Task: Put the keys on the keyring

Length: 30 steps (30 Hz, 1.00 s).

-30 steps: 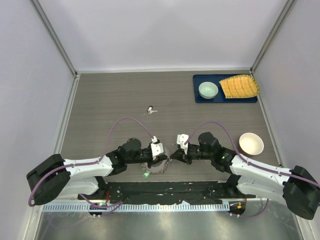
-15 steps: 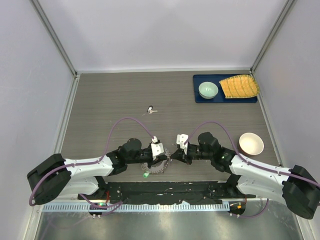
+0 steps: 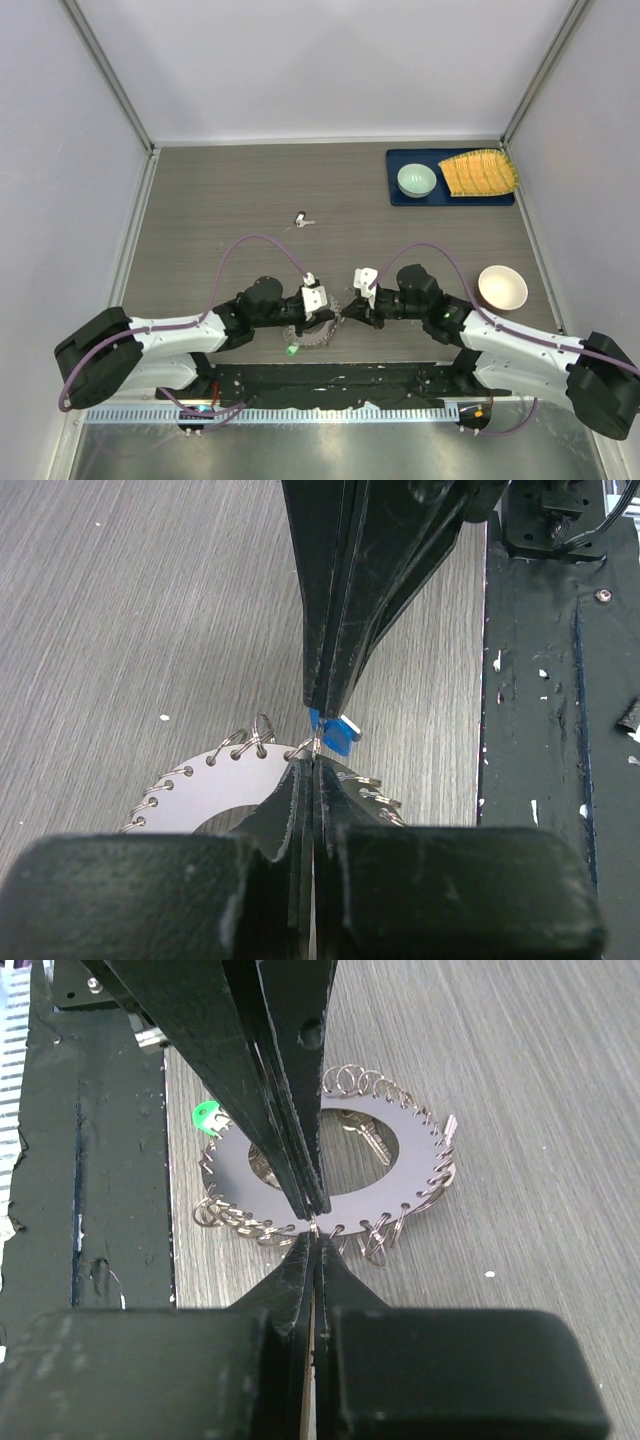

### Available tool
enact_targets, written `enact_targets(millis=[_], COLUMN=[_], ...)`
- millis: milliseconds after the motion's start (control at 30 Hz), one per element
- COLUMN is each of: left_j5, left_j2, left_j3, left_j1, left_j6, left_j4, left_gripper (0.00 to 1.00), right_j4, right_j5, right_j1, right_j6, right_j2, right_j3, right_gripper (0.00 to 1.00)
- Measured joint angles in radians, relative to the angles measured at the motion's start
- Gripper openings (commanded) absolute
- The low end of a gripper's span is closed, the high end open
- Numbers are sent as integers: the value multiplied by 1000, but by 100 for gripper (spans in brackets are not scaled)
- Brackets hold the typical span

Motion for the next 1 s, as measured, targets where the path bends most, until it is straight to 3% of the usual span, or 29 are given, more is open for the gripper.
enact_targets(millis=[1000], left_j5=[0], left_j2=[8], left_j3=[-6], left_j1=[0], left_j6=[-3], left_j4=[8], left_gripper=[0], right_j4=[-3], right_j5=[6], right_j1=[0], right_j6=[-14], right_j2=[-3], right_j3=[0], right_gripper=[1])
